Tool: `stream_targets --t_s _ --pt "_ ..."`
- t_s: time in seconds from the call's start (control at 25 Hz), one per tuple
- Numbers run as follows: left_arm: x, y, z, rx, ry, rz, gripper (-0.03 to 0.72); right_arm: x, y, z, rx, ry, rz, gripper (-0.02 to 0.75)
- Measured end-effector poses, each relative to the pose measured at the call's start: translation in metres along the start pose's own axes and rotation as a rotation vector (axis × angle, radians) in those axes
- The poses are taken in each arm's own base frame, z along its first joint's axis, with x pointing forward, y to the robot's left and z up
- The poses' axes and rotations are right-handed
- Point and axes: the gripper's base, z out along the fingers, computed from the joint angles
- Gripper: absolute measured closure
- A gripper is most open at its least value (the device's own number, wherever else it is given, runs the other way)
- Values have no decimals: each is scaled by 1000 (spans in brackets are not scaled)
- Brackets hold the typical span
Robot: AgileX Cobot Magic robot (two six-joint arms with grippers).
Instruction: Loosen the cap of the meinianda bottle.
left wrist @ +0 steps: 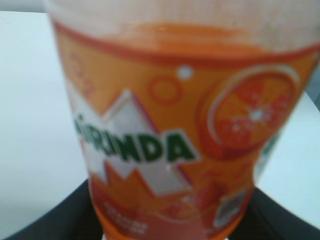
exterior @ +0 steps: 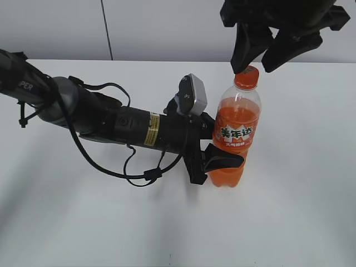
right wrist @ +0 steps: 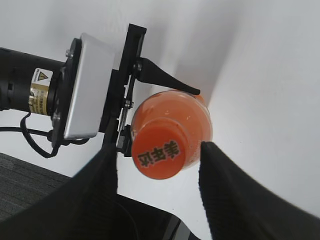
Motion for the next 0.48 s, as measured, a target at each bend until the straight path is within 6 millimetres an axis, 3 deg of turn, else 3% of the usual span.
stream_targets --t_s 0.48 --pt "0 0 0 0 0 0 279 -3 -1 16 10 39 5 346"
